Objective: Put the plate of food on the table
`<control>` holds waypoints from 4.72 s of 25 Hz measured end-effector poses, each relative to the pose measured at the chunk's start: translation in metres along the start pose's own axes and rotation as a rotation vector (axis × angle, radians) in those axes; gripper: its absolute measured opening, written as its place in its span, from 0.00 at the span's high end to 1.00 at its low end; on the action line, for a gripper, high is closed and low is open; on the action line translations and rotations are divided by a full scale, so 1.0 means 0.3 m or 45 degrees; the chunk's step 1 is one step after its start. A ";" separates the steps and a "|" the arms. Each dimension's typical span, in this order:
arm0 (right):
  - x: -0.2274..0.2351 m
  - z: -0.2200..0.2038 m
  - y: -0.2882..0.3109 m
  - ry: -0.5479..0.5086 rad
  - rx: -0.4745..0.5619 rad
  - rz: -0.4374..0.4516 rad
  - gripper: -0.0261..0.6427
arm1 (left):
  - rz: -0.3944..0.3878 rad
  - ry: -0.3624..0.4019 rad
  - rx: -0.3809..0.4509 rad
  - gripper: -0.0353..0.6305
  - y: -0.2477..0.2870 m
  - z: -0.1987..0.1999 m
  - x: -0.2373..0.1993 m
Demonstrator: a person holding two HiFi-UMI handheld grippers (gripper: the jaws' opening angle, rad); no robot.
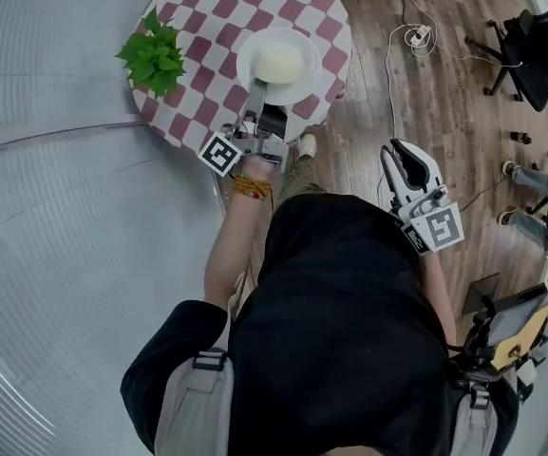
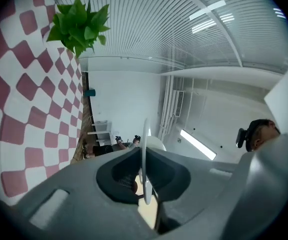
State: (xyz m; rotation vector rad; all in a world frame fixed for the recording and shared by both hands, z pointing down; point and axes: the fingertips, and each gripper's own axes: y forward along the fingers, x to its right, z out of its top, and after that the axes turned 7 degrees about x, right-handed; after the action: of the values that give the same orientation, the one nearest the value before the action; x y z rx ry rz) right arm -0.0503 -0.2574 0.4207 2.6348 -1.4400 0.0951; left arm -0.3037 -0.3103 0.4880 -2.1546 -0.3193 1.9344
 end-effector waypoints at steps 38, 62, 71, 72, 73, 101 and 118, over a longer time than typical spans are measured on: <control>0.229 -0.077 -0.095 0.110 -0.154 -0.557 0.84 | 0.808 -0.163 0.070 0.91 0.580 -0.118 -1.179; 0.182 -0.082 -0.122 0.124 -0.117 -0.514 0.84 | 1.007 -0.259 -0.111 0.75 0.436 -0.182 -1.211; 0.161 -0.084 -0.168 0.159 -0.067 -0.512 0.84 | 1.022 -0.275 -0.123 0.72 0.337 -0.201 -1.189; 0.160 -0.089 -0.174 0.161 -0.069 -0.510 0.84 | 1.024 -0.274 -0.120 0.72 0.321 -0.200 -1.184; 0.157 -0.093 -0.178 0.162 -0.068 -0.504 0.84 | 1.026 -0.274 -0.117 0.72 0.304 -0.199 -1.178; -0.041 -0.057 0.136 0.058 -0.004 -0.024 0.84 | 0.583 0.312 -0.569 0.72 -0.231 -0.096 -0.373; -0.167 0.386 0.372 -0.269 0.405 0.154 0.87 | -0.163 1.546 -0.383 0.73 0.018 0.015 0.408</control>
State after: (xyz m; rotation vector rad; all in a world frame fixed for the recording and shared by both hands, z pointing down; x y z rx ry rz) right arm -0.1725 -0.2926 0.3104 2.8781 -1.7867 0.0634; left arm -0.2953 -0.2775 0.3703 -2.9091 -0.4762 0.2803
